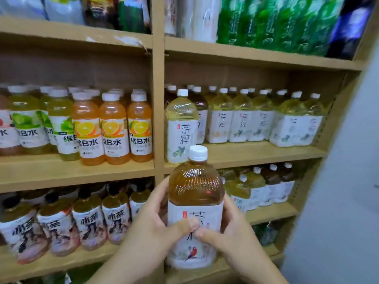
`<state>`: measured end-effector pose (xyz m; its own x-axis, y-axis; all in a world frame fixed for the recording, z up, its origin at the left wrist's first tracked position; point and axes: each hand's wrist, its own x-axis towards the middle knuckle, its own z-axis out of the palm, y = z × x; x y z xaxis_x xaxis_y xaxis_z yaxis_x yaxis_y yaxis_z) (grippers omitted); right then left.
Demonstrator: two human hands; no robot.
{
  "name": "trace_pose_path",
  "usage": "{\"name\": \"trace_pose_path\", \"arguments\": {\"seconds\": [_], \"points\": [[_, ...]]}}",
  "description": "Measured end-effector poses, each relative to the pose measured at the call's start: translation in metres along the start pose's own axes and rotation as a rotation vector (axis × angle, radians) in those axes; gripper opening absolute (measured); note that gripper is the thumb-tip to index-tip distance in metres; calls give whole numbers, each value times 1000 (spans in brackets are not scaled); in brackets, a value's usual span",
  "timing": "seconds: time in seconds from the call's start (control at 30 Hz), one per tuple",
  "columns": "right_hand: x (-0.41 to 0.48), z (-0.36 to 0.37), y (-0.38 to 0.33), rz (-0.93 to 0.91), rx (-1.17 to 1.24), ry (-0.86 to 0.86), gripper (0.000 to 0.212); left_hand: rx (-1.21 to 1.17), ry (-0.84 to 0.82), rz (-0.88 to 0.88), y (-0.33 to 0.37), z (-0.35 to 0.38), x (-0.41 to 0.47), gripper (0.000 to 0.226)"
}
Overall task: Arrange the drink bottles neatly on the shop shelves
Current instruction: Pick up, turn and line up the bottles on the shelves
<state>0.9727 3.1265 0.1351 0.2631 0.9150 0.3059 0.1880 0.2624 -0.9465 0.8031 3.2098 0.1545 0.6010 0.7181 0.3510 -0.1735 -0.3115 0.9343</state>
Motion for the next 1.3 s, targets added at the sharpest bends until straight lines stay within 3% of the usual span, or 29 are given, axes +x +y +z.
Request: {"name": "trace_pose_path", "arguments": {"seconds": [0.17,0.37,0.53,0.73,0.9,1.1,1.3], "points": [[15,-49,-11,-16,117,114,58,81,-35,37,11,33,50,80],[58,-95,-19,-16,70,336,57,641,258,265,31,21,113,80],[108,-122,-25,-73,27,415,53,869,400,502,34,23,169,72],[162,-153,-15,-93,24,418,47,1013,437,322,29,35,215,97],[197,-174,8,-56,12,336,49,1006,577,224,8,46,219,115],[221,-191,23,-41,-13,137,51,889,782,169,-4,61,224,125],[226,-202,40,-48,-29,77,58,623,889,-12,-35,71,225,132]]}}
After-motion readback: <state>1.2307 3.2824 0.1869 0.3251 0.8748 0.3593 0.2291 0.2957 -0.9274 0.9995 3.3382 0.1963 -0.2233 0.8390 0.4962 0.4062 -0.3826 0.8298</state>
